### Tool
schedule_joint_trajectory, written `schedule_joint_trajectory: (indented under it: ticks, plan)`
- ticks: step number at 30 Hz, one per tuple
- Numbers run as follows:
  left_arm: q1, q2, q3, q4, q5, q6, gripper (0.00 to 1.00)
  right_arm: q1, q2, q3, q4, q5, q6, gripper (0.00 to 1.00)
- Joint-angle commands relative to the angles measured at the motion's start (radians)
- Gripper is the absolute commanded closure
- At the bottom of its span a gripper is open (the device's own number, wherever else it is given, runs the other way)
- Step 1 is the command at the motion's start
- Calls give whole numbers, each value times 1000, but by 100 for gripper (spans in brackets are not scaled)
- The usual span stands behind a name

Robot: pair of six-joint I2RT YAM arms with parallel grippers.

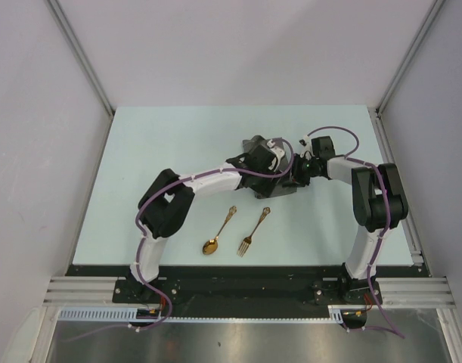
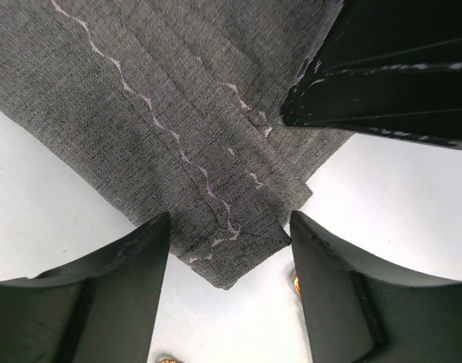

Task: Fold the napkin into a case and place the utensils inside
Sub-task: Fold the lower triangle-folded napkin at the center of the board.

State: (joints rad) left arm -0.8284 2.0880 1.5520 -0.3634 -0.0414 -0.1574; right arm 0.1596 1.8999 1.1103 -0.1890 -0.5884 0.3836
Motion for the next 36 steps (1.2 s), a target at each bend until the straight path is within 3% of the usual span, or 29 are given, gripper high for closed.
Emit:
schedule_joint_trajectory:
  ticks: [1, 7, 16, 22, 36]
  plan:
    - [-2, 4, 17, -8, 9, -5, 34, 0, -5, -3, -15, 39, -35, 66]
    - [0, 9, 31, -22, -9, -21, 52, 21, 17, -3, -3, 27, -28, 68]
    - [5, 4, 34, -29, 14, -70, 75, 35, 36, -7, 51, -30, 14, 89]
    - [26, 1, 33, -28, 55, -111, 100, 50, 21, -26, 76, -51, 38, 98]
    - [64, -13, -3, 53, 238, -214, 100, 95, -12, -78, 137, -27, 93, 100]
